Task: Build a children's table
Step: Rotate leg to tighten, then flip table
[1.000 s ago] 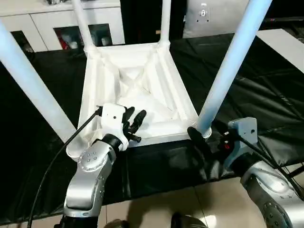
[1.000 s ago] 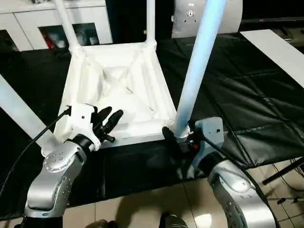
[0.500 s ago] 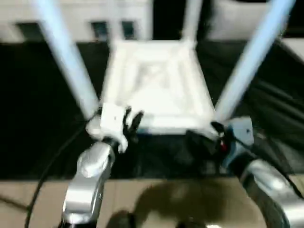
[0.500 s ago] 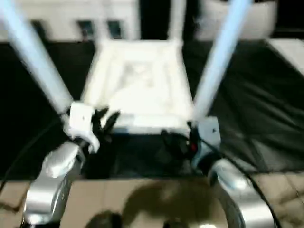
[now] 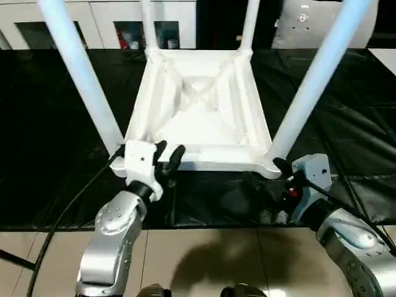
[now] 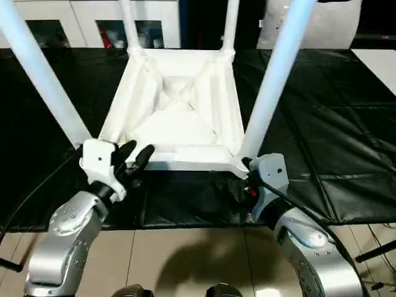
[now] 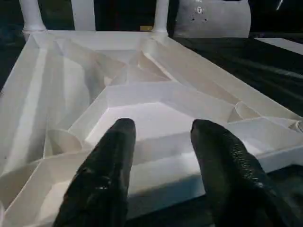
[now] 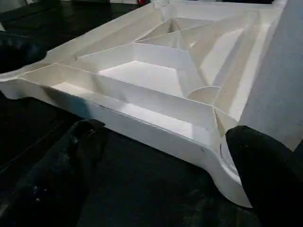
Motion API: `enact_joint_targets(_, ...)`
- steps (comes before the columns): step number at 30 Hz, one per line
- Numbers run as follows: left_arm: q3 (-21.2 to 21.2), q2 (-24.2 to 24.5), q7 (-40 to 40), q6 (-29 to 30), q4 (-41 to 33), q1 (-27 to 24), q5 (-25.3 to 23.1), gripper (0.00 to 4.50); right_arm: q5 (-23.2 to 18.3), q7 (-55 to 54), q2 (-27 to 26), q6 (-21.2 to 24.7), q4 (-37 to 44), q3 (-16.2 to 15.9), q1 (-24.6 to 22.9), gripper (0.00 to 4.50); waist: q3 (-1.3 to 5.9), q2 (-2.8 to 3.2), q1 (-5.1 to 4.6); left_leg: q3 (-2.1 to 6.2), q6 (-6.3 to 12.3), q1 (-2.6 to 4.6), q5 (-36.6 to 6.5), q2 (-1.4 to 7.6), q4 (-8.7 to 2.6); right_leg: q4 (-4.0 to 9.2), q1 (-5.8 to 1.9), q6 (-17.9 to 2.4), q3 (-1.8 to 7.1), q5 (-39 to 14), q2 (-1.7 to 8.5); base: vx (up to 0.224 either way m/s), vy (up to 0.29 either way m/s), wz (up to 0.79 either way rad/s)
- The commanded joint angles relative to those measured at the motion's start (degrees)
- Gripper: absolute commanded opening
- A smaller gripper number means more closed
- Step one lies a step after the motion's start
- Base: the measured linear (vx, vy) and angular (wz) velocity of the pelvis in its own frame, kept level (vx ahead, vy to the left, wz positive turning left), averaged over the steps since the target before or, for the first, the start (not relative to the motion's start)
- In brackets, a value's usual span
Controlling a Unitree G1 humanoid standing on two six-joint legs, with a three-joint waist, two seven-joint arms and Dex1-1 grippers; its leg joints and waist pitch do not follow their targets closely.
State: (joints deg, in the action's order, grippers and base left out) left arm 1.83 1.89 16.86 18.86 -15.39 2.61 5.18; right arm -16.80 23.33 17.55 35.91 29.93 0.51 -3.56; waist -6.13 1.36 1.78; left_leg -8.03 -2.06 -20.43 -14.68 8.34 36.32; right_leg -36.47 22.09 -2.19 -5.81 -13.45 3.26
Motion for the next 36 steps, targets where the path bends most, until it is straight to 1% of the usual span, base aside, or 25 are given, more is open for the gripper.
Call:
enact_joint_targets(1,-1.98,1.06,0.67,-0.25,-2.14,-1.13,1.21,2.59,-0.88,1.51,1.24,-0.44,-1.68,-0.57,1.84,4.5,2.62,-0.48,0.01,2.35,7.48,-0.79,0.63,5.07,-4.67,5.47,-3.26,-9.54,4.77,-6.22,6.28,0.0,0.0,0.0)
enact_joint_targets(3,-2.27,1.58,0.91,-0.23,-2.31,-1.49,1.34,2.85,-0.55,2.5,1.76,-1.29,-2.81,-1.05,2.73,4.5,2.63,-0.28,0.0,2.3,7.54,-0.67,0.76,5.12,-4.65,5.42,-3.17,-10.45,4.74,-5.23,6.27,0.0,0.0,0.0)
enact_joint_targets(5,-2.38,2.15,1.0,-0.41,-2.25,-1.72,1.3,2.9,-0.26,3.76,2.4,-2.13,-3.73,-1.76,3.47,4.5,2.64,-0.28,-0.01,2.29,7.88,-0.71,1.32,5.13,-4.67,5.22,-3.2,-11.16,4.74,-3.61,6.28,0.0,0.0,0.0)
enact_joint_targets(6,-3.23,2.5,0.77,-0.91,-2.04,-1.88,1.71,2.95,0.39,5.09,2.92,-3.24,-5.94,-2.83,5.37,4.5,2.78,-0.17,0.05,2.31,8.14,-0.68,1.95,5.2,-4.55,5.02,-3.2,-11.65,4.73,-2.26,6.34,0.0,0.0,0.0)
enact_joint_targets(7,-3.76,2.81,1.01,-1.42,-1.98,-1.97,2.32,3.18,0.83,5.76,2.86,-4.14,-8.23,-3.07,7.36,4.5,2.88,-0.28,0.05,2.27,8.37,-0.68,2.58,5.22,-4.55,4.85,-3.23,-12.25,4.72,-1.1,6.38,0.0,0.0,0.0)
enact_joint_targets(8,-3.91,3.09,1.22,-1.56,-1.94,-2.02,2.46,3.28,0.96,6.07,2.73,-4.69,-9.64,-3.04,8.6,4.5,2.88,-0.2,0.0,2.33,8.43,-0.85,2.71,5.2,-4.57,4.74,-3.32,-12.58,4.68,-0.77,6.43,0.0,0.0,0.0)
enact_joint_targets(10,-3.97,3.27,1.36,-1.63,-1.91,-2.05,2.51,3.32,1.02,6.27,2.65,-5.02,-10.48,-2.99,9.34,4.5,2.82,-0.31,0.09,2.12,8.59,-0.73,2.8,5.22,-4.54,4.82,-3.19,-12.98,4.82,-0.46,6.43,0.0,0.0,0.0)
enact_joint_targets(12,-3.45,4.93,2.49,-0.83,-2.07,-2.27,2.23,3.61,1.53,6.01,2.64,-6.96,-14.35,-2.46,12.53,4.5,3.05,0.06,0.54,2.09,8.49,-0.57,2.82,5.19,-4.49,4.69,-3.26,-13.15,4.78,-0.92,6.51,0.0,0.0,0.0)
enact_joint_targets(13,-3.4,5.09,2.63,-0.7,-2.12,-2.3,2.25,3.71,1.58,5.94,2.64,-7.19,-14.82,-2.36,12.9,4.5,3.05,0.06,0.54,2.09,8.49,-0.57,2.82,5.19,-4.49,4.69,-3.26,-13.15,4.78,-0.92,6.51,0.0,0.0,0.0)
enact_joint_targets(14,-3.38,5.39,3.08,-0.45,-2.36,-2.47,2.77,3.76,2.02,5.4,2.57,-8.23,-16.62,-1.94,14.05,4.5,3.05,-0.56,0.45,2.01,8.36,-0.61,3.22,5.26,-4.57,4.69,-3.23,-13.31,4.8,-0.33,6.4,0.0,0.0,0.0)
enact_joint_targets(15,-3.41,5.49,3.31,-0.34,-2.53,-2.59,3.18,3.76,2.32,5.05,2.51,-8.87,-17.67,-1.66,14.68,4.5,3.1,-0.18,0.59,2.03,8.24,-0.57,3.79,5.28,-4.53,4.46,-3.21,-13.73,4.78,0.14,6.51,0.0,0.0,0.0)
enact_joint_targets(16,-3.55,5.42,3.41,-0.24,-2.86,-2.85,3.65,3.92,2.84,4.19,2.44,-9.3,-19.08,-1.18,15.41,4.5,3.21,-0.44,0.5,1.96,8.33,-0.61,4.07,5.23,-4.46,4.39,-3.27,-13.86,4.79,0.6,6.46,0.0,0.0,0.0)
enact_joint_targets(18,-3.94,5.44,2.8,-0.27,-3.29,-3.5,3.88,4.05,5.22,0.9,2.51,-11.22,-23.83,-0.11,17.41,4.5,3.22,-0.31,0.54,1.93,8.15,-0.62,4.4,5.33,-4.5,4.3,-3.21,-14.44,4.75,0.97,6.53,0.0,0.0,0.0)
enact_joint_targets(20,-4.36,5.18,2.0,-0.86,-3.18,-3.7,3.68,4.16,5.88,-0.37,2.33,-11.85,-25.16,0.63,17.91,4.5,3.37,-0.13,0.71,1.77,7.75,-0.41,4.0,5.27,-4.43,4.36,-3.14,-14.62,4.79,0.34,6.49,0.0,0.0,0.0)
enact_joint_targets(22,-4.93,4.75,1.4,-1.51,-2.99,-3.88,3.91,4.26,5.97,-1.3,2.09,-12.12,-25.6,1.43,18.06,4.5,3.33,-0.17,0.94,1.7,7.66,-0.56,3.82,5.23,-4.44,4.35,-3.29,-14.43,4.86,0.27,6.48,0.0,0.0,0.0)
enact_joint_targets(23,-5.12,4.63,1.36,-1.68,-2.88,-3.98,4.19,4.46,5.94,-1.64,2.04,-12.29,-25.8,1.78,18.08,4.5,3.34,-0.23,1.01,1.71,7.8,-0.57,3.8,5.28,-4.48,4.35,-3.29,-14.3,4.86,0.58,6.48,0.0,0.0,0.0)
enact_joint_targets(24,-5.21,4.73,2.17,-1.88,-2.74,-4.22,5.13,4.46,5.92,-1.85,2.01,-12.76,-26.2,2.14,18.02,4.5,3.36,0.13,1.1,1.8,7.98,-0.63,3.81,5.25,-4.45,4.25,-3.29,-14.32,4.84,0.81,6.52,0.0,0.0,0.0)
enact_joint_targets(25,-5.21,4.73,2.17,-1.88,-2.74,-4.22,5.13,4.46,5.92,-1.85,2.01,-12.76,-26.2,2.14,18.02,4.5,3.36,0.13,1.1,1.8,7.98,-0.63,3.81,5.25,-4.45,4.25,-3.29,-14.32,4.84,0.81,6.52,0.0,0.0,0.0)
enact_joint_targets(27,-5.17,6.83,7.37,-2.57,-3.83,-7.87,8.5,4.46,4.86,-1.76,1.95,-12.76,-26.58,3.18,17.28,4.5,3.42,-0.04,1.2,1.74,8.0,-0.66,3.08,5.24,-4.51,4.33,-3.3,-14.12,4.83,0.14,6.52,0.0,0.0,0.0)
enact_joint_targets(31,-6.46,7.55,7.28,-3.38,-3.32,-9.09,8.67,4.46,4.03,-0.33,1.68,-12.84,-25.5,2.11,16.14,4.5,3.35,0.16,1.19,1.63,8.04,-0.48,2.52,5.37,-4.56,4.42,-3.05,-14.21,4.82,-0.03,6.32,0.0,0.0,0.0)
enact_joint_targets(32,-6.92,7.7,7.1,-3.75,-2.92,-9.27,8.56,4.46,4.31,-0.27,1.62,-13.06,-25.26,1.78,15.8,4.5,3.23,0.13,1.36,1.62,7.75,-0.46,1.3,5.38,-4.71,4.67,-3.06,-13.91,4.8,-1.65,6.32,0.0,0.0,0.0)
enact_joint_targets(33,-7.5,7.87,6.93,-4.7,-2.15,-9.3,8.27,4.46,4.05,0.29,1.42,-13.53,-25.15,1.62,15.47,4.5,3.19,0.09,1.44,1.61,7.45,-0.51,0.77,5.32,-4.75,4.79,-3.09,-13.61,4.85,-2.45,6.37,0.0,0.0,0.0)
enact_joint_targets(34,-8.29,8.18,6.9,-6.05,-0.67,-9.16,8.07,4.46,3.64,0.87,1.19,-13.98,-25.03,1.51,15.02,4.5,3.3,-0.43,1.4,1.6,7.35,-0.53,0.75,5.33,-4.82,4.78,-3.24,-13.4,4.86,-2.6,6.37,0.0,0.0,0.0)
enact_joint_targets(35,-8.54,8.31,6.92,-6.4,-0.15,-9.07,8.03,4.46,3.5,1.04,1.17,-13.98,-24.92,1.47,14.88,4.5,3.29,-0.24,1.52,1.64,7.4,-0.59,0.94,5.25,-4.79,4.7,-3.24,-13.29,4.87,-2.62,6.43,0.0,0.0,0.0)
enact_joint_targets(36,-10.02,9.44,8.78,-11.32,8.05,-7.34,8.36,4.46,1.74,1.67,0.5,-13.15,-24.26,1.81,14.23,4.5,3.23,-0.08,1.54,1.64,7.53,-0.52,1.13,5.11,-4.77,4.91,-3.05,-12.71,4.86,-2.79,6.31,0.0,0.0,0.0)
